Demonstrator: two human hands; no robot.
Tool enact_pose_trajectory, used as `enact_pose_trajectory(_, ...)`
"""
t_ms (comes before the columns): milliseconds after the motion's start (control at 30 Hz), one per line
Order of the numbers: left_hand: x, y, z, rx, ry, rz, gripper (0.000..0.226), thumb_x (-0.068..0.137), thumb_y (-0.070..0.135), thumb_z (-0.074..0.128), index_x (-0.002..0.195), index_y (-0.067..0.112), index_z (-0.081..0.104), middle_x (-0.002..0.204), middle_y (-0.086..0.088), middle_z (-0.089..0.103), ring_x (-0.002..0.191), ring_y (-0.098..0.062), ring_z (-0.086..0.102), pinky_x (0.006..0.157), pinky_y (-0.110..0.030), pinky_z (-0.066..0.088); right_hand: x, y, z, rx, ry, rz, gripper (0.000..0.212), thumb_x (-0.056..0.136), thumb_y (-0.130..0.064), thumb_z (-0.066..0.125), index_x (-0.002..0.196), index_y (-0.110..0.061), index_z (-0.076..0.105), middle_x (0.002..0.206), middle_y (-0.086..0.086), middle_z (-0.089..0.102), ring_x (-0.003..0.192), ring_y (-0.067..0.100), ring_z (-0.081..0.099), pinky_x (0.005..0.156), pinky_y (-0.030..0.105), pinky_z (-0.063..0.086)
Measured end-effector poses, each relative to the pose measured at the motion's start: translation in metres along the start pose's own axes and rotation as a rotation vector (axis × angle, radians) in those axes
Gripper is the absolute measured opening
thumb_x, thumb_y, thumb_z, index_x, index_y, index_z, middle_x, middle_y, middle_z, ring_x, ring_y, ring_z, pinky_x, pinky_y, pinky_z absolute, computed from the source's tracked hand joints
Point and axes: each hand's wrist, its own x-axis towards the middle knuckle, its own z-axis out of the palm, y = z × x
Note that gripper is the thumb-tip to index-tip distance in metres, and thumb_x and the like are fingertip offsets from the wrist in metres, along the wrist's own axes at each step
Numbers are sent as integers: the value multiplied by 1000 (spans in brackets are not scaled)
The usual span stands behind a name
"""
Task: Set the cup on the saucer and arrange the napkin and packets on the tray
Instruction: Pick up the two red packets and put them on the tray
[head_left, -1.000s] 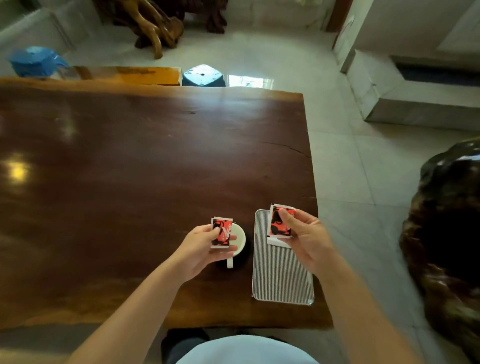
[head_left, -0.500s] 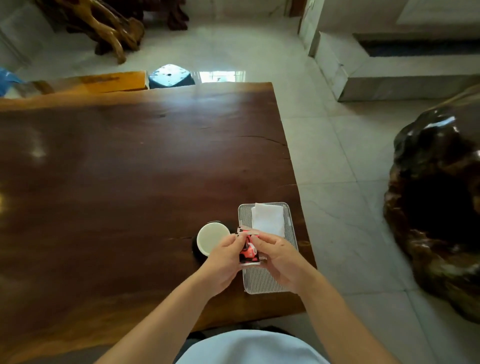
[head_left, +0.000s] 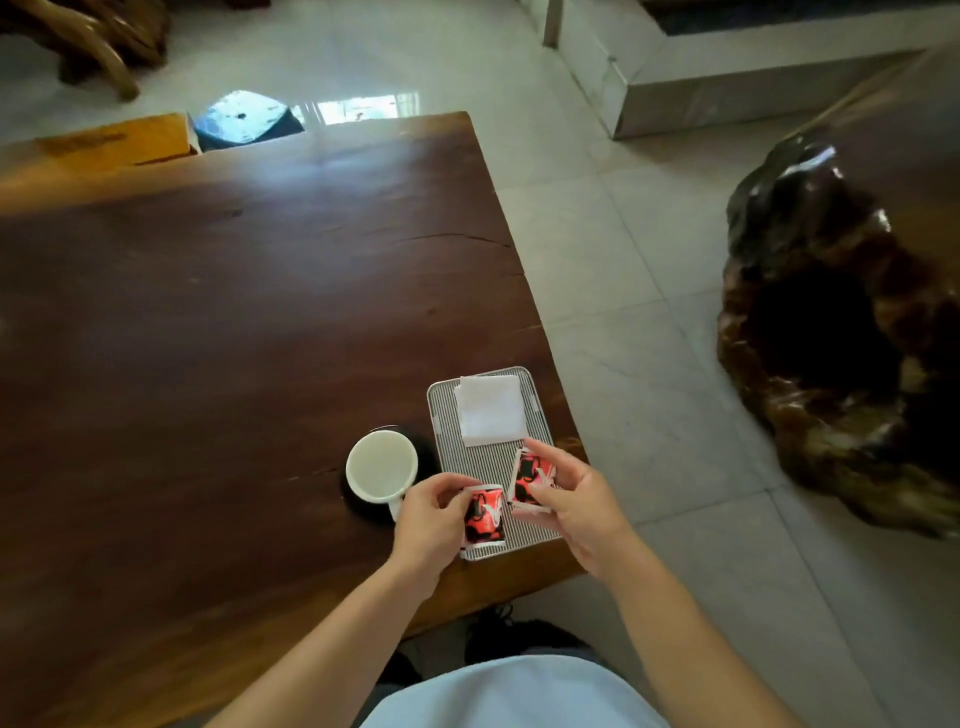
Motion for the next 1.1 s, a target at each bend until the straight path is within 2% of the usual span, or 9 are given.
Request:
enact_pose_trajectory(133,10,-8,6,-5,58,-51,13,99,11,59,98,16,71,99,-3,71,89,-20,72,62,-44,64,19,16,-23,-352,36,15,77,72,8,81,131,-37,59,126,2,63,108,19,67,88,39,60)
enact_pose_trajectory(200,23,-14,11,86,121,16,12,97,9,62,99,16,71,98,-1,70,88,-16,71,67,-39,64,35,24,-28,-512,46,32,80,71,6,81,132,-40,57,130,0,60,109,18,65,89,40,60)
enact_pose_trajectory(300,42,-22,23,244,155,85,13,96,4,62,101,13,70,98,1,68,82,-4,64,60,-7,50,63,33,-31,-706,62,-10,75,79,8,71,135,-39,56,141,-2,55,110,16,61,86,36,60)
enact_pose_trajectory(367,56,-25,30,307,149,78,16,96,0,59,105,8,68,100,-1,66,78,1,59,55,0,43,81,37,-31,-771,44,-47,71,84,10,64,137,-37,56,145,0,53,107,18,61,80,29,56)
enact_pose_trajectory(533,89,-38,43,493,135,108,19,94,0,59,108,12,66,106,-2,65,97,-15,62,76,-14,45,110,40,-27,-946,0,-70,77,84,14,56,144,-32,50,146,4,54,133,25,51,100,27,44)
enact_pose_trajectory(633,96,-44,44,681,31,156,35,90,10,70,124,13,62,122,-2,56,106,-13,52,91,-22,41,115,46,-30,-1055,-10,-76,80,86,7,58,149,-38,40,133,6,56,123,28,55,97,34,49)
enact_pose_trajectory(733,96,-52,44,945,-53,248,55,86,17,76,138,16,56,139,-7,48,125,-27,46,103,-35,44,112,52,-37,-1151,26,-94,77,87,3,59,149,-37,39,125,6,52,113,27,56,93,39,52)
enact_pose_trajectory(933,93,-65,51,1063,-59,360,56,86,17,77,138,14,57,130,-8,50,113,-27,55,93,-36,52,111,65,-39,-1281,99,-217,56,89,1,64,140,-20,54,138,5,49,120,27,51,91,40,55)
enact_pose_trajectory(1100,100,-69,52,969,-26,381,59,81,19,82,135,14,58,123,-6,51,108,-25,58,92,-35,53,119,72,-33,-1257,116,-262,26,92,-4,62,117,-12,63,118,4,52,103,26,57,80,40,58)
